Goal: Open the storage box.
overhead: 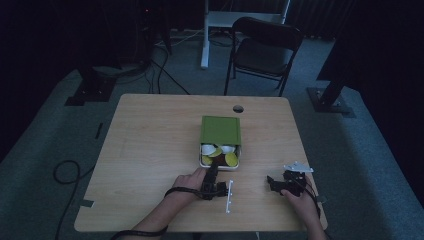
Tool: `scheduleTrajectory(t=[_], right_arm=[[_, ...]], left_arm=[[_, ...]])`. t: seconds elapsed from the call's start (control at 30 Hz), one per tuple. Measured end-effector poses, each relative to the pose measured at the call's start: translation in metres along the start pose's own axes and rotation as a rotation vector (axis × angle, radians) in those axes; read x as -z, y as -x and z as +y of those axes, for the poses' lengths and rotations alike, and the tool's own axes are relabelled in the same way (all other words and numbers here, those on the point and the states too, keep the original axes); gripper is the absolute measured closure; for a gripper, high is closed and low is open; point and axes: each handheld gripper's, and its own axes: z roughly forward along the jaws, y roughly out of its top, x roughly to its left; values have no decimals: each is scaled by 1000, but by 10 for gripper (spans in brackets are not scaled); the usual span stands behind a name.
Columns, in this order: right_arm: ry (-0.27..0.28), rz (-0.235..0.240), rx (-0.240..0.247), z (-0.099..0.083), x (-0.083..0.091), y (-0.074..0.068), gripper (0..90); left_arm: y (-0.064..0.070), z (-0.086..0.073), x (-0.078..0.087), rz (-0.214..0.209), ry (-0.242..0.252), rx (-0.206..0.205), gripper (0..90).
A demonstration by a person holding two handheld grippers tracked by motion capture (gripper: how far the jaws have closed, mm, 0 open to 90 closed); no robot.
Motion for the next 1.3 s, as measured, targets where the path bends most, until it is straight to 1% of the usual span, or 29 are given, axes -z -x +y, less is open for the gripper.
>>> scheduleTrajectory(t=[0.37, 0.6, 0.9, 1.17, 1.3], right_arm=[[0, 0, 0, 0, 0, 0, 109], [0, 0, 0, 0, 0, 0, 109], [0, 0, -1, 0, 0, 0, 109], [0, 0, -1, 0, 0, 0, 109], [0, 0, 0, 0, 0, 0, 109]], left_arm=[[5, 1, 12, 2, 5, -14, 718], [9, 2, 24, -2, 12, -17, 718], [14, 2, 36, -3, 24, -35, 719], [18, 4, 46, -11, 31, -49, 719], [22, 6, 51, -18, 39, -53, 719]])
